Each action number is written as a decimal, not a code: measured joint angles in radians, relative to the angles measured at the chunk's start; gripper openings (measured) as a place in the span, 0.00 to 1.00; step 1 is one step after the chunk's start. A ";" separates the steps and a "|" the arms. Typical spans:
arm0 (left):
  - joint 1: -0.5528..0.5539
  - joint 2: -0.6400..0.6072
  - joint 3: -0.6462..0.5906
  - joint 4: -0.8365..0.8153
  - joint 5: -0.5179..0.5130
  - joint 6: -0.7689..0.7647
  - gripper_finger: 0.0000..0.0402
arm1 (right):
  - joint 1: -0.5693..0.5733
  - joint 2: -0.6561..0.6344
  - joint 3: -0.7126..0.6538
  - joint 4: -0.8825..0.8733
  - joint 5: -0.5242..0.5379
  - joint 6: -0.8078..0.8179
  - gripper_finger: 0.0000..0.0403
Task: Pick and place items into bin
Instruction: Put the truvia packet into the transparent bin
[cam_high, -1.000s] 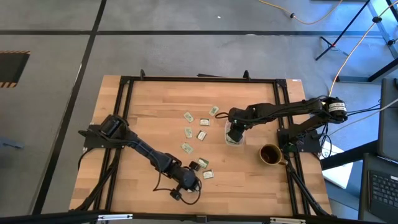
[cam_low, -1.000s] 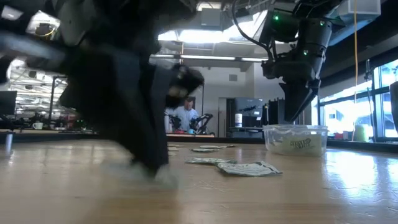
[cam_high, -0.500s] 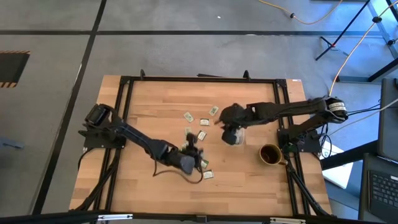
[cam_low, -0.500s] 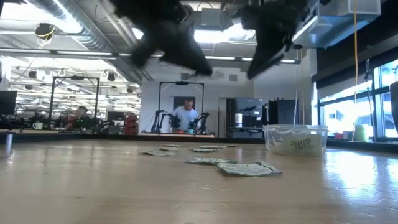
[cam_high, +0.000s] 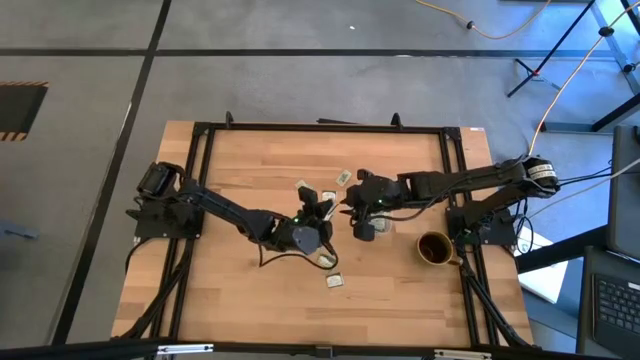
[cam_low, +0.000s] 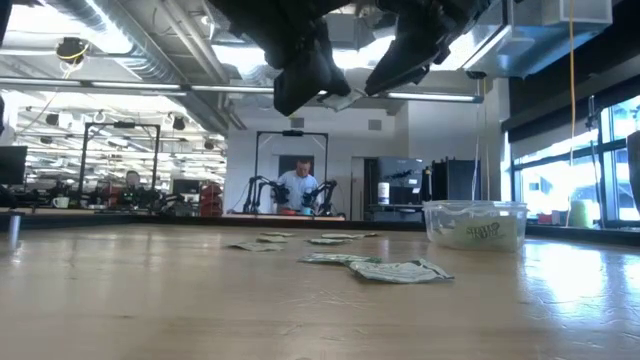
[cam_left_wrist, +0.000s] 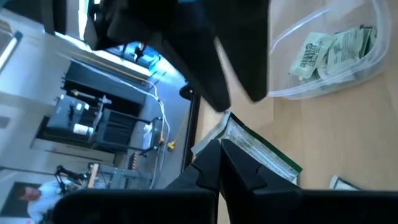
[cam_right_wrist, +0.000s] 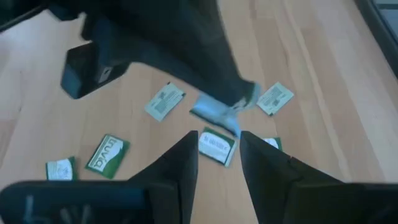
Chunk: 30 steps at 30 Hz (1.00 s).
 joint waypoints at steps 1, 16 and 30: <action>-0.001 0.000 0.000 0.009 0.000 0.015 0.01 | -0.001 0.000 0.000 0.004 0.000 0.000 0.30; -0.011 0.000 0.001 0.118 -0.001 0.095 0.00 | -0.001 0.001 -0.001 0.040 0.001 0.090 0.30; -0.011 0.000 0.002 0.145 -0.002 0.133 0.01 | -0.001 0.001 -0.001 0.040 -0.001 0.128 0.06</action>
